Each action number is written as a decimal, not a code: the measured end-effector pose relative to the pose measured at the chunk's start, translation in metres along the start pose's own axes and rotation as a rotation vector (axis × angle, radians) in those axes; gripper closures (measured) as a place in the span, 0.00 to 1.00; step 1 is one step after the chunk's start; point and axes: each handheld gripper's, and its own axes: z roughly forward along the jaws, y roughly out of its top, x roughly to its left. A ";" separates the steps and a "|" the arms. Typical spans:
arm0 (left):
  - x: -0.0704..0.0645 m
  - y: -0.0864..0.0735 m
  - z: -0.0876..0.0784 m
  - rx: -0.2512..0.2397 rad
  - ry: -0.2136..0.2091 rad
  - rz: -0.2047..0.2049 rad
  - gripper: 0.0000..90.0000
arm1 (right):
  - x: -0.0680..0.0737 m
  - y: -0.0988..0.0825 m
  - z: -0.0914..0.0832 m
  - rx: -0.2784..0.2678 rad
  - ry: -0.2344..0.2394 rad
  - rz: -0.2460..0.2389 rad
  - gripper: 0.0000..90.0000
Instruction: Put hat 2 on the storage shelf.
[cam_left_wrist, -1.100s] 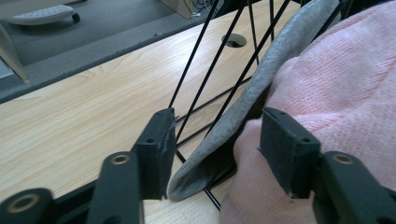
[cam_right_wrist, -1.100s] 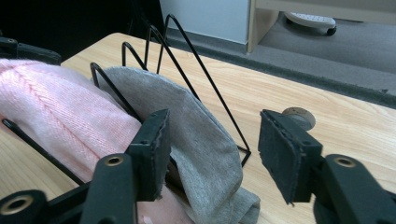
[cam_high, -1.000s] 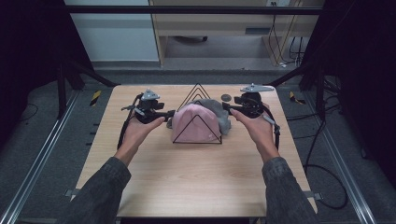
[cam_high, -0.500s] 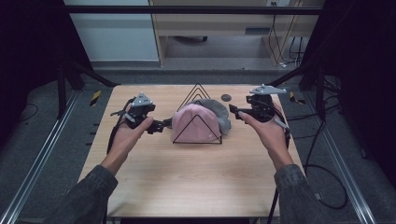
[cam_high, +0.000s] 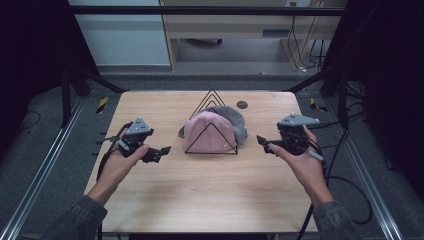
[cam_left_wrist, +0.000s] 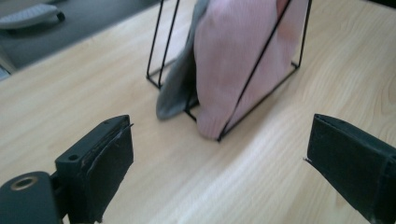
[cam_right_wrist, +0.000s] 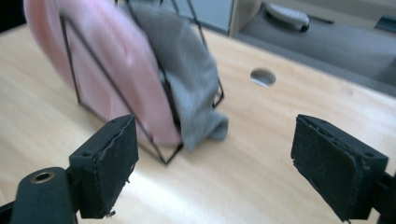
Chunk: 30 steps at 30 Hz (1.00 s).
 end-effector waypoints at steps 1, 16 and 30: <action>-0.001 -0.005 0.001 0.005 -0.003 0.001 0.08 | 0.001 -0.005 0.000 0.010 -0.001 -0.001 0.17; -0.014 -0.064 0.021 0.189 -0.049 0.035 0.08 | 0.016 -0.077 0.033 0.164 0.056 0.057 0.14; -0.008 -0.094 0.036 0.295 -0.075 -0.015 0.07 | 0.019 -0.103 0.056 0.244 0.067 0.110 0.12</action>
